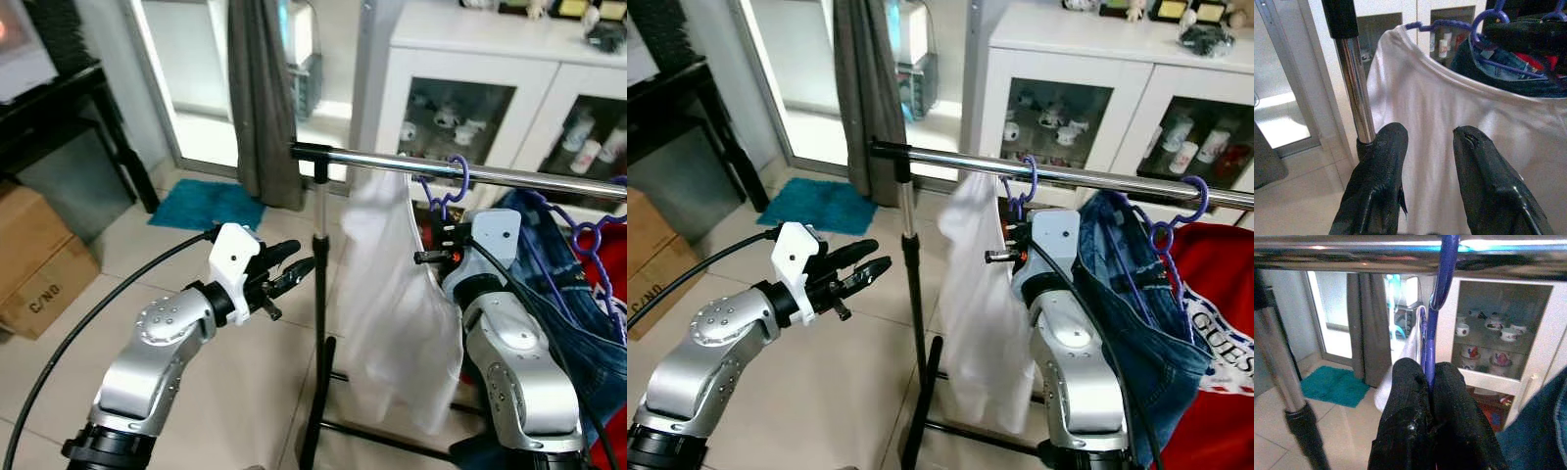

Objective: Hang hanger

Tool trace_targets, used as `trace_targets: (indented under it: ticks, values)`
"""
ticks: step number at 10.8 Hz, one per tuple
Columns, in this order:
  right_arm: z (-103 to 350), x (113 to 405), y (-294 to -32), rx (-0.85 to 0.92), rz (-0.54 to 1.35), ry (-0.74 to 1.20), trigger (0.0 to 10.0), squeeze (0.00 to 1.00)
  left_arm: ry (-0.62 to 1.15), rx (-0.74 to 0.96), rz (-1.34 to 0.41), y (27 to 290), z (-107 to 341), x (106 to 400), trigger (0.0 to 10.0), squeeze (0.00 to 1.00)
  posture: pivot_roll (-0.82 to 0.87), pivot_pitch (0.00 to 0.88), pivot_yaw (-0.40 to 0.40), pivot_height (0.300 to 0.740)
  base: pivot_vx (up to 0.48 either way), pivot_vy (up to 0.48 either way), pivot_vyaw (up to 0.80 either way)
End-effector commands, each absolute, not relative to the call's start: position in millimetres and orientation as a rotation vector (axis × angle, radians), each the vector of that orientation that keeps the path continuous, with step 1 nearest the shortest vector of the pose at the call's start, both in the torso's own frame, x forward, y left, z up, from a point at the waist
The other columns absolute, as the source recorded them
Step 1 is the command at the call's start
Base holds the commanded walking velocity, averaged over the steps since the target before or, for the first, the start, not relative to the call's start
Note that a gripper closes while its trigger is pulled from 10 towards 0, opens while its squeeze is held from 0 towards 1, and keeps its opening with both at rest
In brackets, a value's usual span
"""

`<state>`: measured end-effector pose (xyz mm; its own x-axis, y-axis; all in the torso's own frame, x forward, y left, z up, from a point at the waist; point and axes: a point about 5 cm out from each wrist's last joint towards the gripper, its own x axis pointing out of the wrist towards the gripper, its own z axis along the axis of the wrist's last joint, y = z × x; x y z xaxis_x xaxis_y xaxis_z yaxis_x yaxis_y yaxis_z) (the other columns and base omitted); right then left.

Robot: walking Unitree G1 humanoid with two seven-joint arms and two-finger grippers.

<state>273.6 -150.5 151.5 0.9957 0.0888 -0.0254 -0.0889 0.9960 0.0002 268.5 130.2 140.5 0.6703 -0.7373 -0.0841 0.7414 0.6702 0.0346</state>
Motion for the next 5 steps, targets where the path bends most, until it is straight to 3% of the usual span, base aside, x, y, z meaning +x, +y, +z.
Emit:
trace_targets:
  ticks: [1,5]
  values:
    - [166,278,-147,-0.019,0.102,-0.030,10.0,0.00,0.059,0.047,-0.861,129,144,271,10.0,0.00,-0.11,0.000,0.019,0.740,0.000,0.000,0.00]
    - [166,322,-141,-0.120,0.107,0.092,10.0,0.00,0.034,0.009,-1.030,118,157,275,10.0,0.00,-0.12,0.000,0.018,0.740,0.000,0.000,0.00]
